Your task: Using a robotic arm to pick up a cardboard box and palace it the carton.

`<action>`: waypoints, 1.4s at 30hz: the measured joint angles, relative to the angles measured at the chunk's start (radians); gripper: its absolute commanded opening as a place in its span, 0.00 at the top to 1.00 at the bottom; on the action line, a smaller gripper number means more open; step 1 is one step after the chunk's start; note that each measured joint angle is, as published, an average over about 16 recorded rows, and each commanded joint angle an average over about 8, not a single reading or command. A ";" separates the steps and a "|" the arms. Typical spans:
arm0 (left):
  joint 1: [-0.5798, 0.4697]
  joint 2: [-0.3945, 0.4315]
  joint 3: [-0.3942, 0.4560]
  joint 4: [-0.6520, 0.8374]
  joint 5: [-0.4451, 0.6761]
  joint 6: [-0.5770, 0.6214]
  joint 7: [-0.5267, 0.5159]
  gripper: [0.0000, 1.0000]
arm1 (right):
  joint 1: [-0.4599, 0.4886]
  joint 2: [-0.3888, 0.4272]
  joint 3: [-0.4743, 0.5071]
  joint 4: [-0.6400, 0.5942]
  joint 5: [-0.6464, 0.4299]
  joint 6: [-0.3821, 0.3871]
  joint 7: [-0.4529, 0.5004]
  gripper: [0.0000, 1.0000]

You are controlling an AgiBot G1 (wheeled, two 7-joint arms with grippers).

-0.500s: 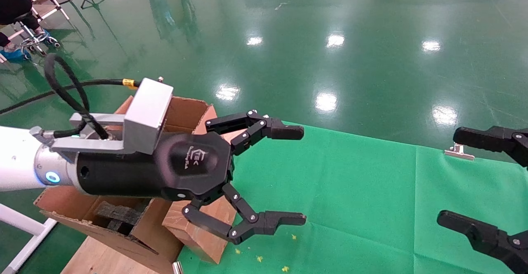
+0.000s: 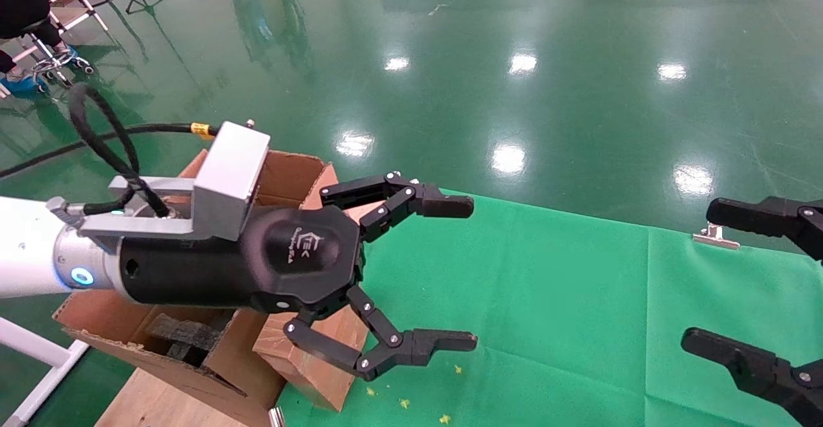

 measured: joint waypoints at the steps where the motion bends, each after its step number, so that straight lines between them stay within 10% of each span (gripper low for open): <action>1: 0.000 0.000 0.000 0.000 0.000 0.000 0.000 0.00 | 0.000 0.000 0.000 0.000 0.000 0.000 0.000 0.75; 4: 0.000 -0.001 0.000 0.000 0.001 0.000 0.000 0.00 | 0.000 0.000 0.000 0.000 0.000 0.000 0.000 1.00; 42: -0.181 -0.217 0.154 -0.057 0.486 -0.065 -0.433 0.00 | 0.000 0.000 0.000 0.000 0.000 0.000 0.000 1.00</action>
